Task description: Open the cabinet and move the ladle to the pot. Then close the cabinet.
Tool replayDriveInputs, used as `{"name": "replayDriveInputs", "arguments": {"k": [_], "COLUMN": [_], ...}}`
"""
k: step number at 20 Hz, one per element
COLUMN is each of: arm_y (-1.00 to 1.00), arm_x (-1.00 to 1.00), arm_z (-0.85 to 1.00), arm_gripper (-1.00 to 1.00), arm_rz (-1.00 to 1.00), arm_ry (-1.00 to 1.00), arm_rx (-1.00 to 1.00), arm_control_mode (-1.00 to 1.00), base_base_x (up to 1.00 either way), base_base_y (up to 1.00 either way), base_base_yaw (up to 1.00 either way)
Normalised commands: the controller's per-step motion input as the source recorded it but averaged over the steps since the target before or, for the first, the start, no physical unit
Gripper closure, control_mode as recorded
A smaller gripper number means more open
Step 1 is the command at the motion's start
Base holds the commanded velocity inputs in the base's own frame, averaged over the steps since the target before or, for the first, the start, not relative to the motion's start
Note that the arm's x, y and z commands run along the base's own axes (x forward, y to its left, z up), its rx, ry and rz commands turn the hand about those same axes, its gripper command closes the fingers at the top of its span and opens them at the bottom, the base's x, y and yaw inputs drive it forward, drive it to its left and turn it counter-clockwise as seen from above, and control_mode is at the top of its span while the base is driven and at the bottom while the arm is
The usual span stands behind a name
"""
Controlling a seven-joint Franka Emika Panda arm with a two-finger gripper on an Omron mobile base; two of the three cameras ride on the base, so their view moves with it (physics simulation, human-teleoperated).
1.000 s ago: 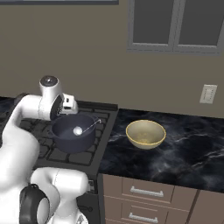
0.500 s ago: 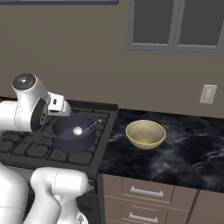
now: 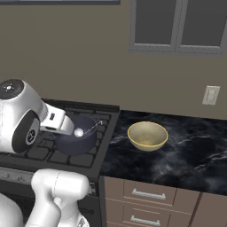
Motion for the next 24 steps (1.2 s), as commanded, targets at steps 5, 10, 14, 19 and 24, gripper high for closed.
{"name": "replayDriveInputs", "arguments": {"k": [5,10,14,19,24], "arm_y": [-0.03,-0.08,0.00,0.00,0.00], "arm_x": [-0.39,-0.32,0.00,0.00,0.00], "arm_z": [0.00,0.00,0.00,0.00,0.00], "arm_gripper": [-1.00,-1.00,-1.00,-1.00,-1.00], "arm_rz": [-0.02,-0.01,0.00,0.00,0.00], "arm_ry": [0.01,0.00,0.00,0.00,0.00], "arm_rx": [0.00,0.00,0.00,0.00,0.00], "arm_control_mode": [-1.00,1.00,1.00,1.00,1.00], "base_base_x": [0.00,-0.40,-1.00,-0.61,-0.03], "base_base_y": [0.00,-0.22,-0.92,-1.00,-1.00], "base_base_yaw": [0.00,-0.02,-0.09,-0.09,-0.05]}}
